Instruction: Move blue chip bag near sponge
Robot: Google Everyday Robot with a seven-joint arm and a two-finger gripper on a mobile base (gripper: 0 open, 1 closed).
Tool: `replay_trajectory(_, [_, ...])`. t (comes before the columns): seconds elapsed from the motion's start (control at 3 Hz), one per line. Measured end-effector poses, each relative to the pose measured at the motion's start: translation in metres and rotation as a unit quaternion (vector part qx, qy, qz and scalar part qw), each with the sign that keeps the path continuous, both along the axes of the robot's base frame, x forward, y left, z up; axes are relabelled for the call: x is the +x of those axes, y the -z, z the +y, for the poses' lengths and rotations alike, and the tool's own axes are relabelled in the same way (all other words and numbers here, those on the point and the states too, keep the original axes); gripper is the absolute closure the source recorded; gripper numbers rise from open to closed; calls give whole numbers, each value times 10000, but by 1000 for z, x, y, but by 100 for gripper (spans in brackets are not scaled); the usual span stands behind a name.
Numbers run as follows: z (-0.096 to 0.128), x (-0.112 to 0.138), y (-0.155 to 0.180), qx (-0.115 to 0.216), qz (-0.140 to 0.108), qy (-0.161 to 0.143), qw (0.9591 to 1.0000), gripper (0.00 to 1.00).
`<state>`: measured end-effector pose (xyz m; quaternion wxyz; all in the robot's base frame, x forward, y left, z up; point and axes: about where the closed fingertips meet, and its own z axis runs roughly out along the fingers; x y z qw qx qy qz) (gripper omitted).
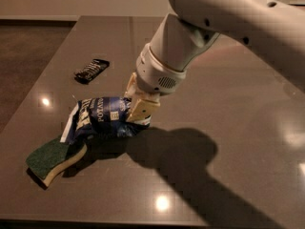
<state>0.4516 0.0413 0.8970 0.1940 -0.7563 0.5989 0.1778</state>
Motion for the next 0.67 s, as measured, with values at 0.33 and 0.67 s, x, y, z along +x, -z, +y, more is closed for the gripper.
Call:
replay_trajectory(0.33, [0, -1, -1, -7, -14, -2, 10000, 14])
replay_trajectory(0.67, [1, -2, -2, -10, -26, -10, 10000, 0])
